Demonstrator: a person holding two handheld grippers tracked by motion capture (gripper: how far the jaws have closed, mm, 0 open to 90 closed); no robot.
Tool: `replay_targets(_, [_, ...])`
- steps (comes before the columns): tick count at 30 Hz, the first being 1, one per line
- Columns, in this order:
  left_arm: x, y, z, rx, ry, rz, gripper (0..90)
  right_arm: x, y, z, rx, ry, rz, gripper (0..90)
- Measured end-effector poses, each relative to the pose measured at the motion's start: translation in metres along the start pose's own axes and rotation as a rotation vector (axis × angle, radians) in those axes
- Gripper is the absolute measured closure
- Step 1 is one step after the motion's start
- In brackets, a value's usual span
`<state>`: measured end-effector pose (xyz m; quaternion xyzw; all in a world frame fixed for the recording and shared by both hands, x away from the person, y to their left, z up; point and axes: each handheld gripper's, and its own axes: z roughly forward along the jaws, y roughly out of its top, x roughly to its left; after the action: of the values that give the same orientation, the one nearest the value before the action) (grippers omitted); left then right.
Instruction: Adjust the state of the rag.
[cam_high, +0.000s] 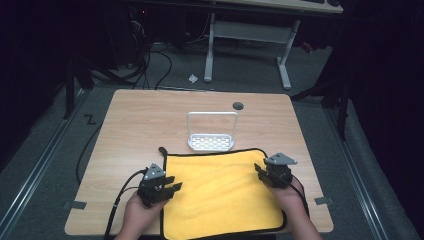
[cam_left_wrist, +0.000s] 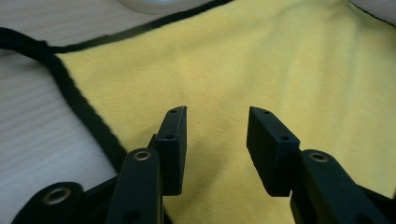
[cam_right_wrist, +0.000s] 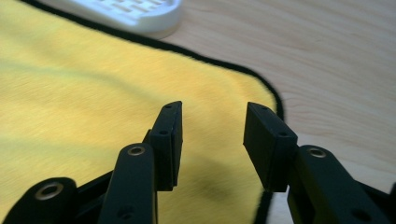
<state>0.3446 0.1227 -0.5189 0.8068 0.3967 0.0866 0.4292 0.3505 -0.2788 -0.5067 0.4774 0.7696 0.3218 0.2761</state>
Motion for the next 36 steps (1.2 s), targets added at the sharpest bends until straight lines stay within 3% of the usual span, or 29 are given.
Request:
replay_targets(2, [0.009, 0.004, 0.005, 0.002, 0.047, -0.003, 59.6, 0.012, -0.007, -0.001, 0.033, 0.044, -0.018, 58.5])
replay_targets(3, [0.018, 0.008, 0.011, -0.009, 0.054, -0.024, 59.6, 0.015, -0.009, 0.0, 0.041, 0.049, -0.026, 58.5])
replay_targets(9, [0.034, 0.014, 0.028, 0.012, 0.088, -0.037, 61.0, 0.019, -0.016, 0.001, 0.079, 0.042, -0.03, 58.0])
replay_targets(12, [0.035, 0.016, 0.032, 0.006, 0.101, -0.033, 64.3, 0.015, -0.019, 0.002, 0.091, 0.042, -0.014, 57.2])
replay_targets(13, [0.033, 0.02, 0.036, 0.015, 0.109, -0.018, 64.4, 0.011, -0.02, 0.002, 0.094, 0.02, -0.011, 57.3])
replay_targets(17, [0.033, 0.028, 0.041, 0.037, 0.105, -0.016, 63.6, 0.006, -0.022, 0.001, 0.095, 0.004, -0.004, 57.3])
replay_targets(19, [0.035, 0.034, 0.039, 0.014, 0.123, -0.011, 62.0, 0.006, -0.022, 0.001, 0.094, 0.003, -0.007, 57.8])
replay_targets(21, [0.042, 0.038, 0.037, -0.022, 0.139, -0.04, 60.0, 0.006, -0.022, 0.001, 0.092, 0.001, -0.011, 58.1])
replay_targets(22, [0.046, 0.039, 0.039, -0.02, 0.15, -0.058, 56.8, 0.006, -0.022, 0.001, 0.093, -0.001, -0.016, 58.2])
replay_targets(23, [0.054, 0.041, 0.045, 0.015, 0.182, -0.07, 51.0, 0.006, -0.022, 0.002, 0.092, 0.004, -0.016, 58.3])
replay_targets(26, [0.059, 0.042, 0.051, 0.035, 0.184, -0.084, 45.9, 0.004, -0.022, 0.002, 0.088, 0.015, -0.002, 58.4])
replay_targets(28, [0.06, 0.043, 0.054, 0.019, 0.192, -0.078, 45.3, 0.004, -0.022, 0.002, 0.087, 0.017, 0.001, 58.5])
replay_targets(30, [0.057, 0.044, 0.057, 0.018, 0.212, -0.071, 49.9, 0.004, -0.022, 0.002, 0.087, 0.015, -0.005, 59.2])
replay_targets(32, [0.05, 0.044, 0.06, 0.023, 0.253, -0.019, 58.0, 0.006, -0.022, 0.002, 0.086, 0.008, -0.014, 59.9])
replay_targets(36, [0.044, 0.043, 0.061, 0.02, 0.247, 0.017, 75.0, 0.007, -0.022, 0.002, 0.085, 0.005, -0.022, 60.2])
